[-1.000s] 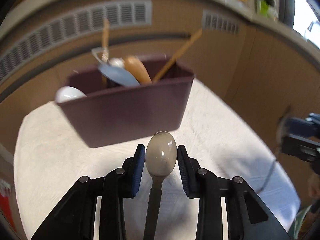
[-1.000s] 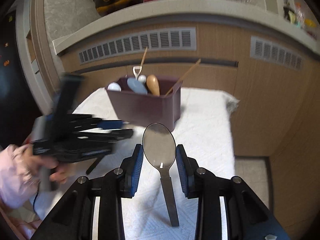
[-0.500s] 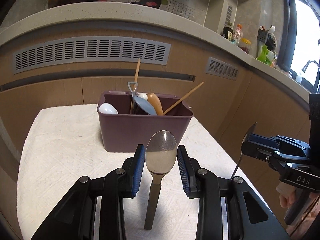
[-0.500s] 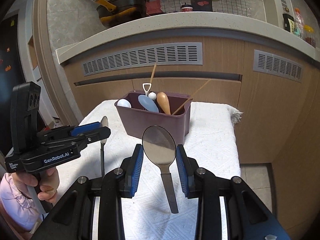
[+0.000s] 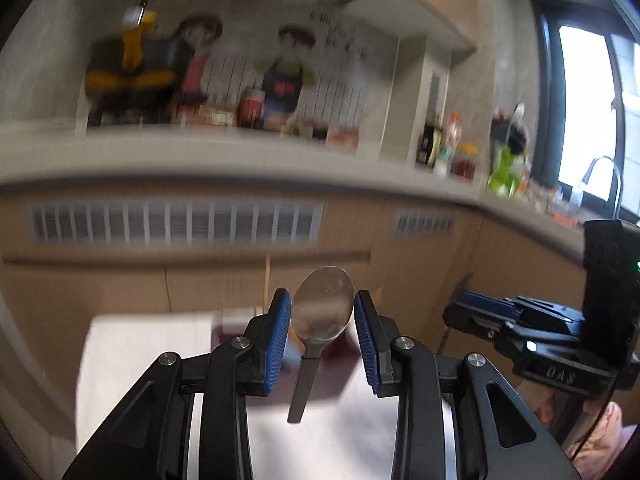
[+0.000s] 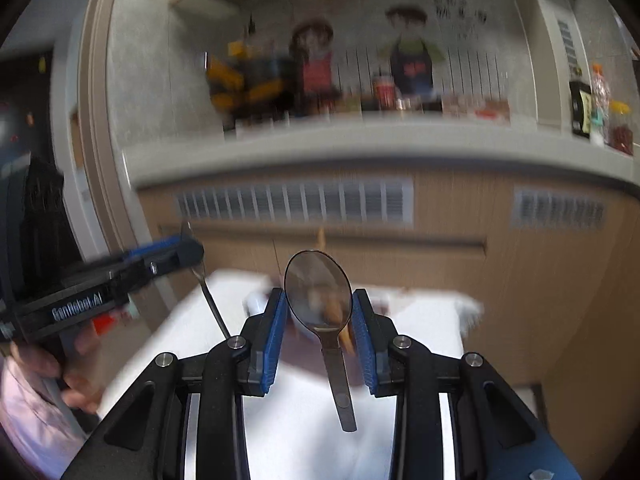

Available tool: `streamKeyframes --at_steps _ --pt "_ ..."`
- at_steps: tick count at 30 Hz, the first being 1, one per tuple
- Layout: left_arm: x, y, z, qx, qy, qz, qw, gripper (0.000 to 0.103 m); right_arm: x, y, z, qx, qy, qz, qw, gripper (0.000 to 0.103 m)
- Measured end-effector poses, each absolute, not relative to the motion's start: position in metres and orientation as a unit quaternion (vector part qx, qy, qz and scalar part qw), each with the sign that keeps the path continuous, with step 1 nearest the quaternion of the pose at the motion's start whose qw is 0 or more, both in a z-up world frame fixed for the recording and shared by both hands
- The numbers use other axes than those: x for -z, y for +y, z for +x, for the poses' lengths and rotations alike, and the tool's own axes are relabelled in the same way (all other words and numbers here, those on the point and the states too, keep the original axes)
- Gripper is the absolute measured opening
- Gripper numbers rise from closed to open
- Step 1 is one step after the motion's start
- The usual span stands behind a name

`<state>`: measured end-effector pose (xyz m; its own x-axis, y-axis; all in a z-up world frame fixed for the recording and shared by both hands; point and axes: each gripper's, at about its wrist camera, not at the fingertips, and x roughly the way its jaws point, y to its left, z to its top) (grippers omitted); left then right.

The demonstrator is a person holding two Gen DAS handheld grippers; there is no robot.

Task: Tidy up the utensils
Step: 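Lower both spoons into the maroon holder and open both tools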

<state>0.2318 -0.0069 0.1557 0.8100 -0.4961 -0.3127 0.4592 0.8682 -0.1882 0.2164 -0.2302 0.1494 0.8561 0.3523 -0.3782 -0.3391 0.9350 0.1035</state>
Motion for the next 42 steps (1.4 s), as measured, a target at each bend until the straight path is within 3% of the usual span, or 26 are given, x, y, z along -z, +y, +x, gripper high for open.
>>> streamKeyframes --at_steps 7,23,24,25,27,32,34,38,42 --pt "-0.194 -0.005 0.277 0.241 0.132 -0.050 0.960 0.034 -0.185 -0.223 0.272 -0.172 0.170 0.032 0.970 0.030" --pt "-0.110 0.007 0.367 0.222 0.229 -0.105 0.942 0.035 -0.105 -0.216 0.341 -0.147 0.253 0.048 0.955 0.031" --pt "-0.105 0.006 0.369 0.223 0.241 -0.106 0.939 0.038 -0.100 -0.216 0.344 -0.146 0.263 0.052 0.952 0.037" --pt "-0.101 0.006 0.372 0.224 0.254 -0.109 0.935 0.046 -0.097 -0.217 0.346 -0.143 0.273 0.054 0.950 0.051" --pt "-0.096 0.008 0.371 0.220 0.266 -0.117 0.931 0.057 -0.092 -0.221 0.344 -0.135 0.281 0.066 0.948 0.069" --pt "-0.097 0.016 0.338 0.204 0.266 -0.120 0.934 0.067 -0.093 -0.235 0.315 -0.116 0.275 0.093 0.950 0.077" --pt "-0.098 0.016 0.315 0.195 0.265 -0.107 0.938 0.071 -0.095 -0.237 0.293 -0.113 0.271 0.090 0.952 0.092" --pt "-0.095 0.015 0.261 0.172 0.258 -0.088 0.947 0.083 -0.094 -0.231 0.243 -0.069 0.254 0.055 0.963 0.102" --pt "-0.081 0.010 0.214 0.133 0.253 -0.050 0.957 0.092 -0.078 -0.222 0.201 -0.018 0.246 0.001 0.969 0.103"
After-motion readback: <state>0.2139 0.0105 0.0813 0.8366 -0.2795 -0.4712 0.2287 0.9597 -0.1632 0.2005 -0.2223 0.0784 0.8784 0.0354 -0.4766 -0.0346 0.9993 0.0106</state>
